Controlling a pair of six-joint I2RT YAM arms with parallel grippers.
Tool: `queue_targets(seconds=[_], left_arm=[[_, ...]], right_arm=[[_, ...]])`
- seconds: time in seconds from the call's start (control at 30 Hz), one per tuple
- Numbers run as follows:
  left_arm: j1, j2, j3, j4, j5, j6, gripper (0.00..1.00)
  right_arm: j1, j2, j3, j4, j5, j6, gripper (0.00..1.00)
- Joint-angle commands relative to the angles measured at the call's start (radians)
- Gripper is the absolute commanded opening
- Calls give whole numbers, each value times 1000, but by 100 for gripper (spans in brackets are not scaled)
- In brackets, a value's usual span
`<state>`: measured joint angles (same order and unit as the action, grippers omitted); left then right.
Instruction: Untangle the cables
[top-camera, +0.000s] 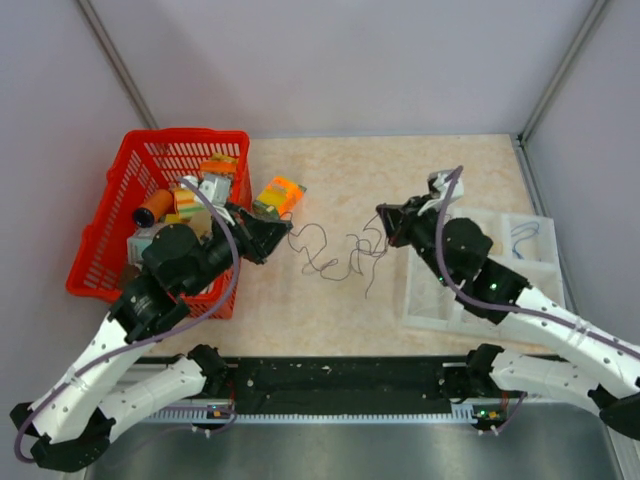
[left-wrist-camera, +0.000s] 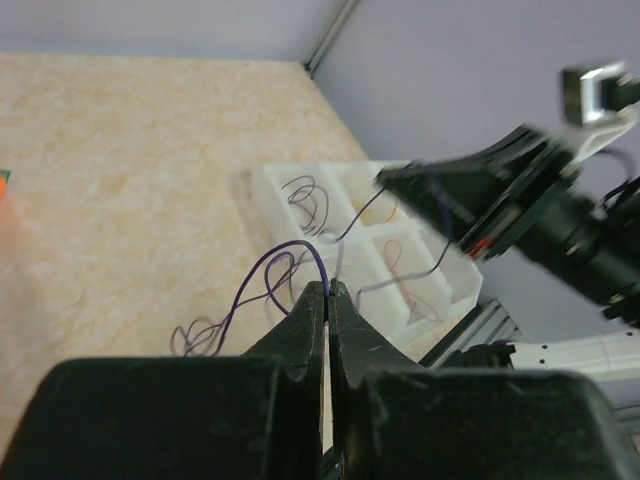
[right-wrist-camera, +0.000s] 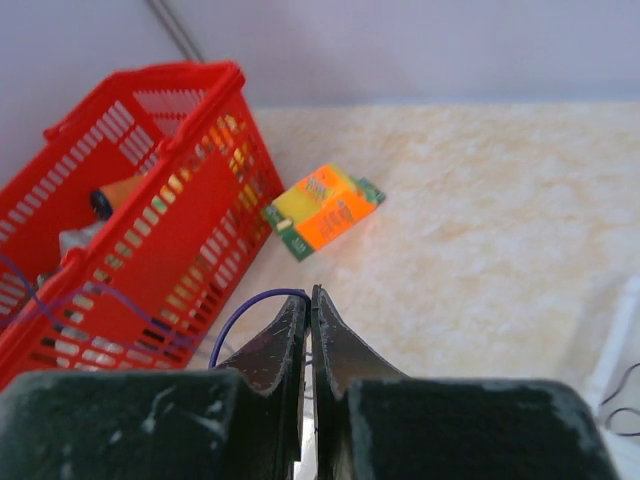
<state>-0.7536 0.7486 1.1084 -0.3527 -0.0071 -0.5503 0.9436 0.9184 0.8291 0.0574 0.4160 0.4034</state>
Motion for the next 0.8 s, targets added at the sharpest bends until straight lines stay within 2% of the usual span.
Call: queue_targets(seconds=[0.0,0.2,0.33,0.47,0.6,0.77], left_arm=[[-3,-87,-36,-26,-63,-33,0],[-3,-124,-225,-2,-2,-134,0],[-3,-127,-294,46,77,-181,0],[-3,-130,-323,96,113,-217,0],[-3,-120,-318,98,142,-223,0],[-3,-132,-329,89,147,-240,0]], right_arm=[[-118,-52,194,-186,-22,-98,0],[-199,-30,389,-261,56,-251,0],[-270,-3,420,-257,75,-324,0],[-449,22,352,-199,-89,-259,0],[-617,71,254,-127,-178,-178,0],[-698,114,122,-94,-218,-77,0]])
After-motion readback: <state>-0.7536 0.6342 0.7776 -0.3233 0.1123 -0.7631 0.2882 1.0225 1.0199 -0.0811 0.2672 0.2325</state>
